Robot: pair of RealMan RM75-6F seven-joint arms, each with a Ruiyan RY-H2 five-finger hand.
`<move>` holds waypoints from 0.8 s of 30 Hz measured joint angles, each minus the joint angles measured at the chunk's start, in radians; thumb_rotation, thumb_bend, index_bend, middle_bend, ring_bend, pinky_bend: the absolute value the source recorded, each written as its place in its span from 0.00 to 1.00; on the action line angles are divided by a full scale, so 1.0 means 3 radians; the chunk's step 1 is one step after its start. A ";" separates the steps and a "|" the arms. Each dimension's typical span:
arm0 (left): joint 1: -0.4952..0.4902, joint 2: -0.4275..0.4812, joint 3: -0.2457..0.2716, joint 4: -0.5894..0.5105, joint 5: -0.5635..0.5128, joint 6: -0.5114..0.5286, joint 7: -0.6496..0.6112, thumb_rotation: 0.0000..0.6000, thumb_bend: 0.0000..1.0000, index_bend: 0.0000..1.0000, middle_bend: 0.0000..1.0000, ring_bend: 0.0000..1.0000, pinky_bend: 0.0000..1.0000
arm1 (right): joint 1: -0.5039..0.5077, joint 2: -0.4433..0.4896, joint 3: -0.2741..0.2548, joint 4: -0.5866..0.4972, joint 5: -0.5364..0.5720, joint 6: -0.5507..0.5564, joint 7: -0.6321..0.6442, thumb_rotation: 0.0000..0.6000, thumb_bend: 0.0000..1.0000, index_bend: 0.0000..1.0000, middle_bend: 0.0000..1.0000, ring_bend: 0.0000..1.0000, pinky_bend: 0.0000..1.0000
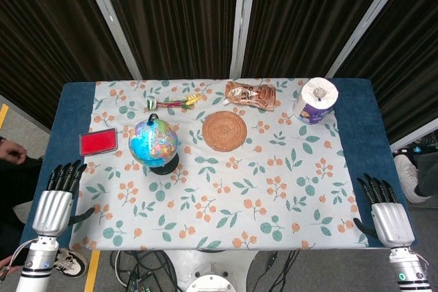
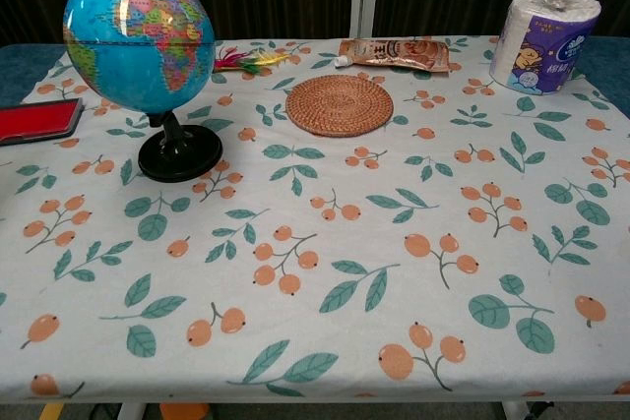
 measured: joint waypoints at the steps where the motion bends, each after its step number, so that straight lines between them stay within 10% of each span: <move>1: -0.0001 -0.0001 -0.0001 -0.0001 -0.0001 -0.0001 0.0002 1.00 0.00 0.03 0.00 0.00 0.00 | 0.0000 -0.0001 -0.0001 0.0001 0.0001 -0.0001 0.0001 1.00 0.14 0.00 0.00 0.00 0.00; 24: -0.0413 -0.0009 -0.0113 -0.0256 0.0585 -0.0021 0.0223 1.00 0.00 0.03 0.00 0.00 0.00 | -0.0008 -0.0020 -0.0011 0.0082 0.0019 -0.0025 0.0045 1.00 0.14 0.00 0.00 0.00 0.00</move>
